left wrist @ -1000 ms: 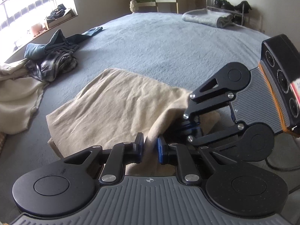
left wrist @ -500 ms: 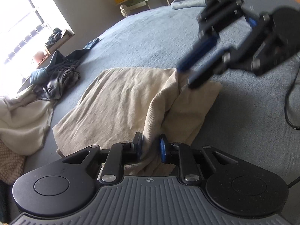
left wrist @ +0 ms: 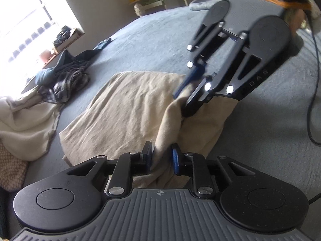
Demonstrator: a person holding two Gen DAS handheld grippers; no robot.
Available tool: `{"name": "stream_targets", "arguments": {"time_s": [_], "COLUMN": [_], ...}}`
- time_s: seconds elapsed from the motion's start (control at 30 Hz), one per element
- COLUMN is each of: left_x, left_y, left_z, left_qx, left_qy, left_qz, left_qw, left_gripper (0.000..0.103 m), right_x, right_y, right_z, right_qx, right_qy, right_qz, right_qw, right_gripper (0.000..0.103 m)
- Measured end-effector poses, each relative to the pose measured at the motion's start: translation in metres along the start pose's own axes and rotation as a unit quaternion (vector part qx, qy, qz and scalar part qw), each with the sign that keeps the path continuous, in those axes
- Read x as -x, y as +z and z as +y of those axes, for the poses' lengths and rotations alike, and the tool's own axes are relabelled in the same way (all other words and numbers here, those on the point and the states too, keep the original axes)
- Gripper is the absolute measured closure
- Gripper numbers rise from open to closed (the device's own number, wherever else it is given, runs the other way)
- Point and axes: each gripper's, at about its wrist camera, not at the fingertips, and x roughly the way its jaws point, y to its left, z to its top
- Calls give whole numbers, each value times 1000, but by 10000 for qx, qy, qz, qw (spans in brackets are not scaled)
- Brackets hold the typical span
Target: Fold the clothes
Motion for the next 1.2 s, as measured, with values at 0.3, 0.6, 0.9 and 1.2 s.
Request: {"name": "stream_targets", "arguments": {"time_s": [0.3,0.6,0.9,1.2], "left_x": [15,21,26,71], "left_y": [-14,-18,-28,-33], "left_z": [17,6,-3,58], "left_qx": [648,446,360,2416], "left_qy": [282,632,668,-153], "left_qz": [103,41,86,163], "left_qw": [9974,9970,9971,9701], "left_gripper": [69,69,69,66], "right_x": [6,15,-4,-17], "right_y": [-13,-27,-64,-81], "right_z": [29,50,81,92], "right_qx": [945,2426,4024,4640], "right_qy": [-535,-864,-1078,-1327], "right_qz": [-303,-728,-565,-688], "right_qw": [9936,9635,9073,8731], "right_gripper": [91,101,101,101]}}
